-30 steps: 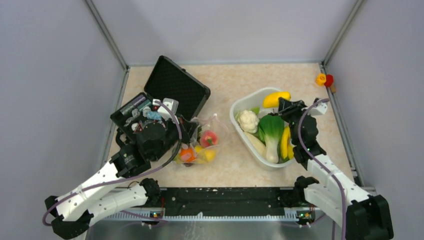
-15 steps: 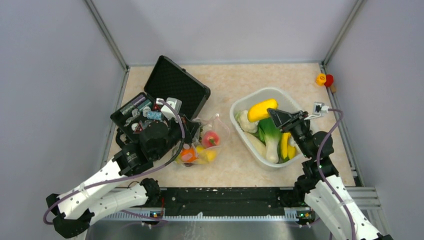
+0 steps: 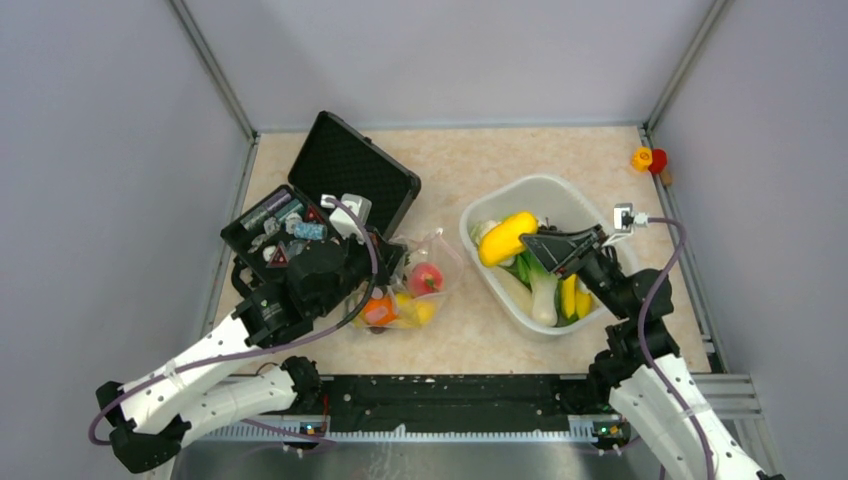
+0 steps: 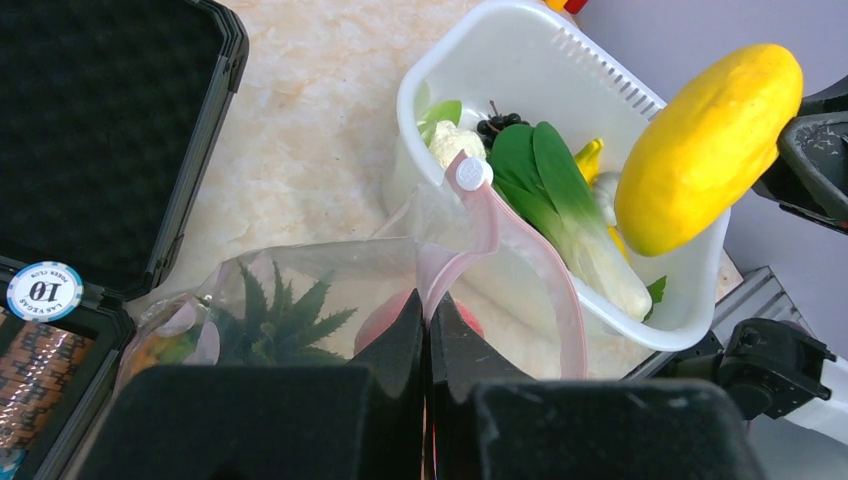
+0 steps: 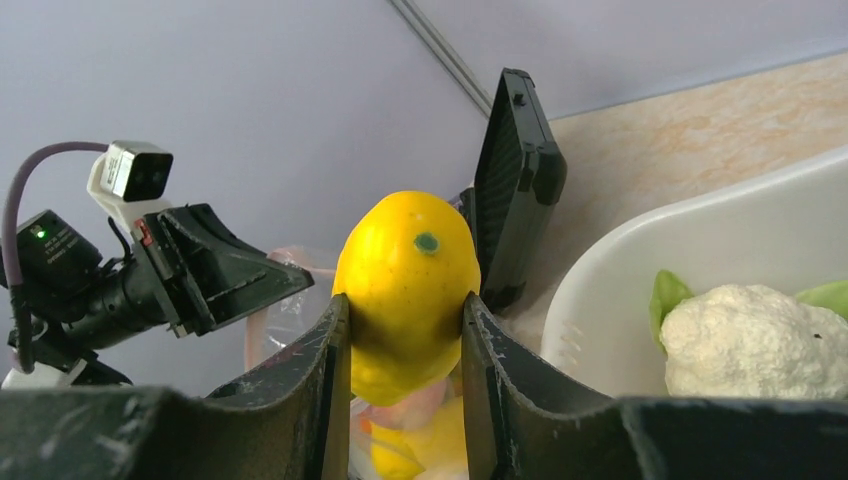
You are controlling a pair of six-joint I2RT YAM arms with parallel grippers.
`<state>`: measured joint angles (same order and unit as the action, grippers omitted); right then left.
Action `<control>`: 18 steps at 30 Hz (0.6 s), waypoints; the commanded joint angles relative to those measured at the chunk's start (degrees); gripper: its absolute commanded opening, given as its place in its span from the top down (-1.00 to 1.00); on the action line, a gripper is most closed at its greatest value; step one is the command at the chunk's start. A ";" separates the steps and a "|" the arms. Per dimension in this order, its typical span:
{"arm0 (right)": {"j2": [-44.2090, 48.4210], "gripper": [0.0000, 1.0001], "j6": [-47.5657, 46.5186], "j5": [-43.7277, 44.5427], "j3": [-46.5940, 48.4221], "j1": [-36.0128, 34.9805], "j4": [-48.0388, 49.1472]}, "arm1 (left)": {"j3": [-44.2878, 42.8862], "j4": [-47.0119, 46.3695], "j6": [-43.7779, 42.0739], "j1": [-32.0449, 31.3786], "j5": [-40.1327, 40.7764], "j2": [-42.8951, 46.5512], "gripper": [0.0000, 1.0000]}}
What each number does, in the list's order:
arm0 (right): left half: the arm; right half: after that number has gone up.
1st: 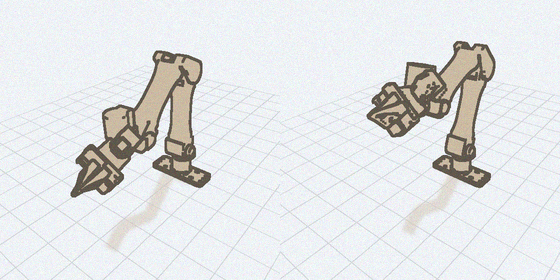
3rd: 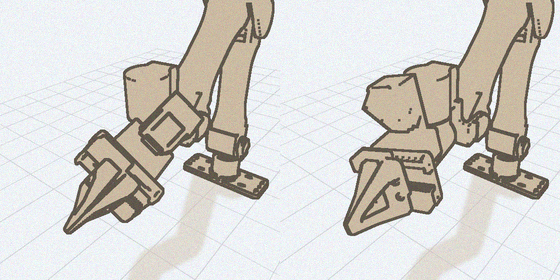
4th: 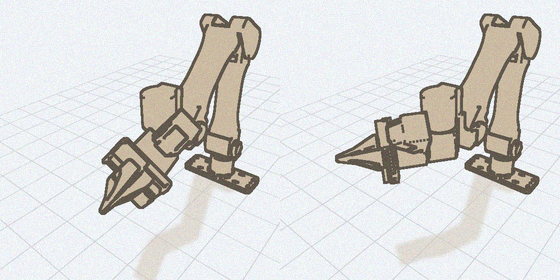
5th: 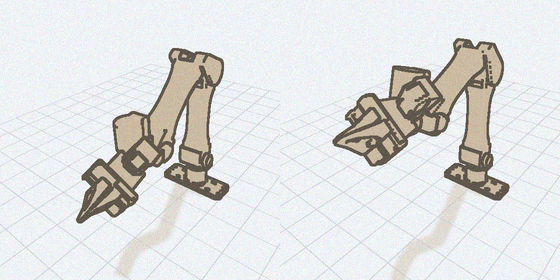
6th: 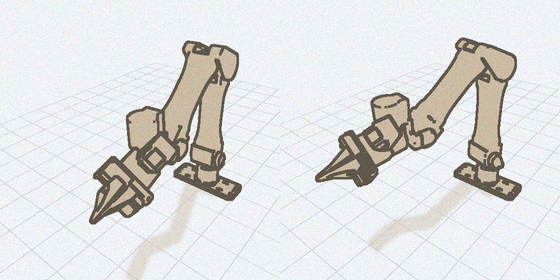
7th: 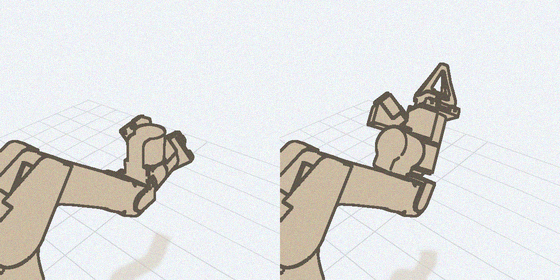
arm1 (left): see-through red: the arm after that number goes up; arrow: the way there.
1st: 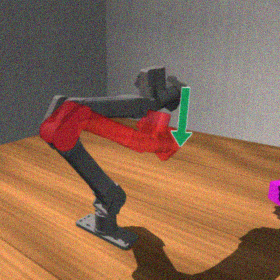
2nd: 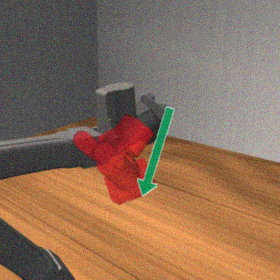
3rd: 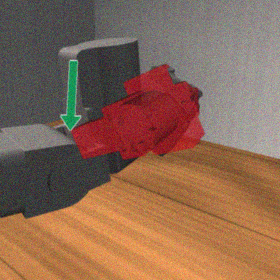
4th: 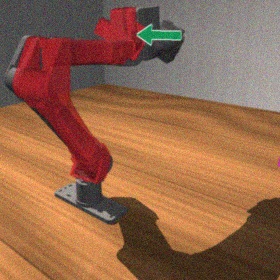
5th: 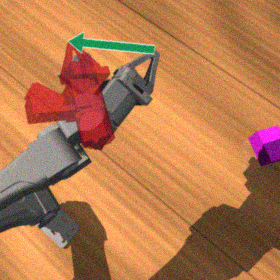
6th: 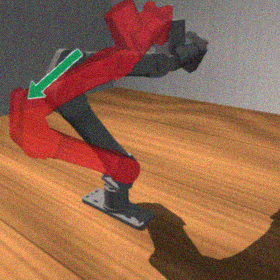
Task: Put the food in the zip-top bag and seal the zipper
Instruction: Place the fake fruit in the bin.
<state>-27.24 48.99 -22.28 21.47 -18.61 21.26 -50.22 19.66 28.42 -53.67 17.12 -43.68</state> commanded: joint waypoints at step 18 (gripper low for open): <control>2.44 0.93 -1.23 41.40 2.59 -0.82 -30.52 | -0.74 -2.98 -0.61 0.14 0.24 -0.12 0.99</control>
<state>-26.04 45.41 -1.87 24.53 -19.11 1.67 -50.22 19.27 28.38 -53.67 16.80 -44.51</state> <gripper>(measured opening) 0.344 0.002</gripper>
